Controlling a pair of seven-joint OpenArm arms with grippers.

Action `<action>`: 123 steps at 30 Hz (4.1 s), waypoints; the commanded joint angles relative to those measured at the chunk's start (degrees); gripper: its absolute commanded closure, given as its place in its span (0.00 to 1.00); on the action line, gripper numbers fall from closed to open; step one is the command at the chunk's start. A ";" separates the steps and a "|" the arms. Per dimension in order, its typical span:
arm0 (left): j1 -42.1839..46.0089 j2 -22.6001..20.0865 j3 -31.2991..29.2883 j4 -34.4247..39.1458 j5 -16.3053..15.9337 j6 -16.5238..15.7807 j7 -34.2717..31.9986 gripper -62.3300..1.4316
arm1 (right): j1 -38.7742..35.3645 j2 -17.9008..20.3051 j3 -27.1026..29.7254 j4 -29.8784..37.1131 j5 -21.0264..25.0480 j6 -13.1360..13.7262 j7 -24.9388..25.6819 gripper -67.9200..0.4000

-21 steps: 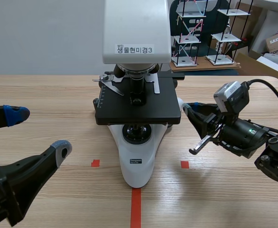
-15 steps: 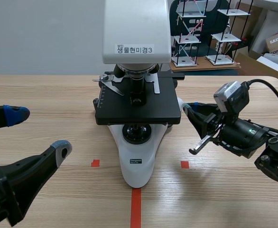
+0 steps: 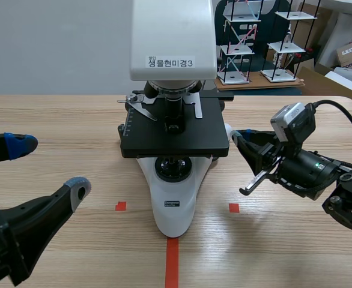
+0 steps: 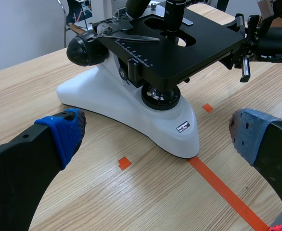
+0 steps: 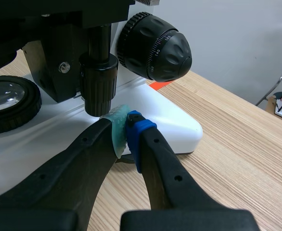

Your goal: Return to the home posture

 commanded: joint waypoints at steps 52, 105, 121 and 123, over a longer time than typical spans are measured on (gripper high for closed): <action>0.11 0.59 -0.46 1.03 -0.50 -0.15 -1.01 0.00 | -63.14 0.96 33.94 63.69 4.55 -3.82 -13.79 0.07; 0.11 0.59 -0.46 1.03 -0.50 -0.15 -1.01 0.00 | -63.12 0.98 33.94 63.71 4.55 -3.82 -12.70 0.07; 0.11 0.59 -0.46 1.03 -0.50 -0.15 -1.01 0.00 | -63.12 0.98 33.94 63.71 4.52 -3.82 -12.70 0.07; 0.11 0.59 -0.46 1.03 -0.50 -0.15 -1.01 0.00 | -63.12 0.98 33.94 63.71 4.52 -3.82 -12.72 0.07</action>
